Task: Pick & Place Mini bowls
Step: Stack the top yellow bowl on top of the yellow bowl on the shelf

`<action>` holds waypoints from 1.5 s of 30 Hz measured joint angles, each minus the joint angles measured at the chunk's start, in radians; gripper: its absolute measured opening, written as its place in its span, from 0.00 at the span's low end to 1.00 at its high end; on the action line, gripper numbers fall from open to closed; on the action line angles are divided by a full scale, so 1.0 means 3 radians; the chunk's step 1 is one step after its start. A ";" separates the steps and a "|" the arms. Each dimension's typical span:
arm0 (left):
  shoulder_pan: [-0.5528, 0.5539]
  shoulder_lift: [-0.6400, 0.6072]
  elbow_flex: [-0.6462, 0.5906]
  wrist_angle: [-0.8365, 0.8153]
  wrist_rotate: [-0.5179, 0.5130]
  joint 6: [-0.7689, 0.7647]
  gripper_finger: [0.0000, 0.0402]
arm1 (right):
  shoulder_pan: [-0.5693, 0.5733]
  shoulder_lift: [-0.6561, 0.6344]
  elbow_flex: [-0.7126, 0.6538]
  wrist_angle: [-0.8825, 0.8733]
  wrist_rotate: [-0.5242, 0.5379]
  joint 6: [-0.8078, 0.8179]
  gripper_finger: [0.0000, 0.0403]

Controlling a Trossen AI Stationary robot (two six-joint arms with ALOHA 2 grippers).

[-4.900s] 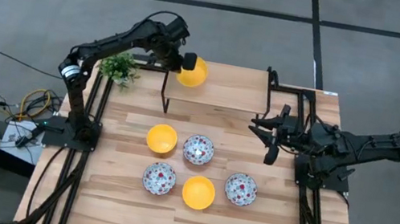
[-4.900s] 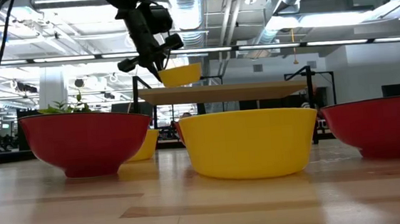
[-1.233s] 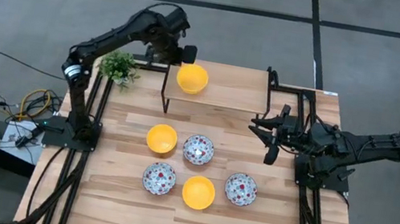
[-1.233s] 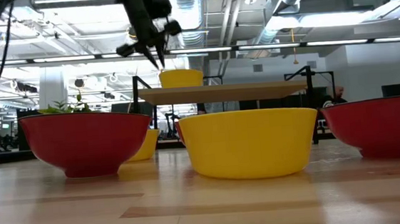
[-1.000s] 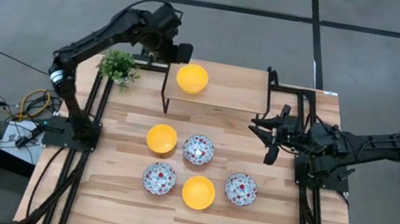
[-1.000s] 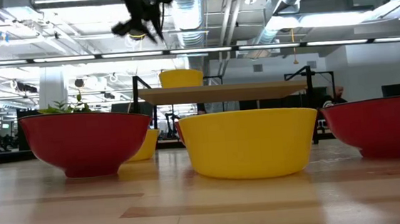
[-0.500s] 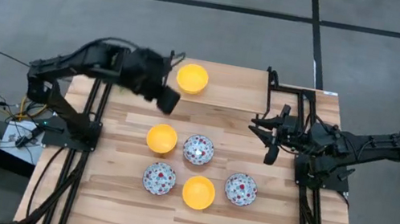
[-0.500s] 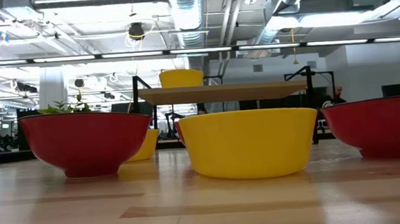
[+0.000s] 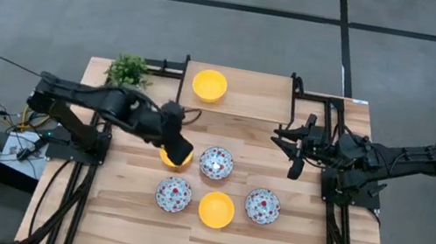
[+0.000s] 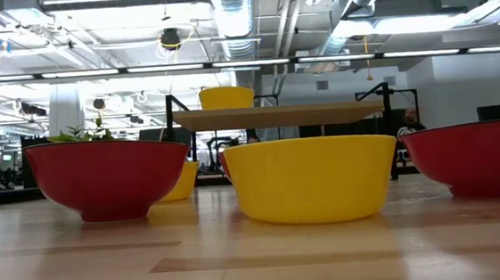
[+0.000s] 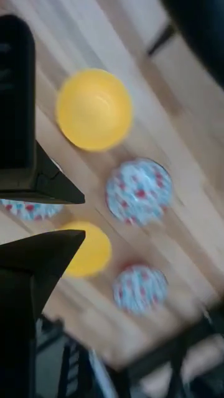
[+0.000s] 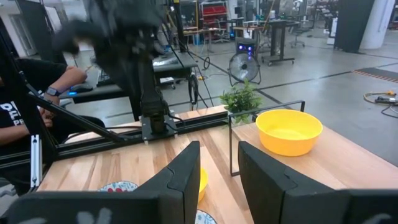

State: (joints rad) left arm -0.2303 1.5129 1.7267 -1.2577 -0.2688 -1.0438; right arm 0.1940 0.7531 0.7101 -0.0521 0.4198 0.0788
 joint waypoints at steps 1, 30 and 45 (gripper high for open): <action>0.0000 -0.0004 -0.0096 0.0003 -0.0001 -0.0069 0.19 | 0.0000 0.0000 0.0000 0.0000 0.0000 0.0000 0.24; 0.0222 -0.0714 -0.2281 0.0306 0.0028 -0.0652 0.19 | 0.0000 -0.0001 0.0001 0.0001 0.0000 0.0003 0.24; 0.0801 -0.0821 -0.2934 0.1227 0.0378 -0.0653 0.19 | 0.0000 -0.0001 0.0001 0.0003 0.0000 0.0006 0.24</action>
State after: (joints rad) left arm 0.0101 1.2666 0.8466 -0.8895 -0.1555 -1.2396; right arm 0.1940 0.7528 0.7105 -0.0513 0.4198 0.0807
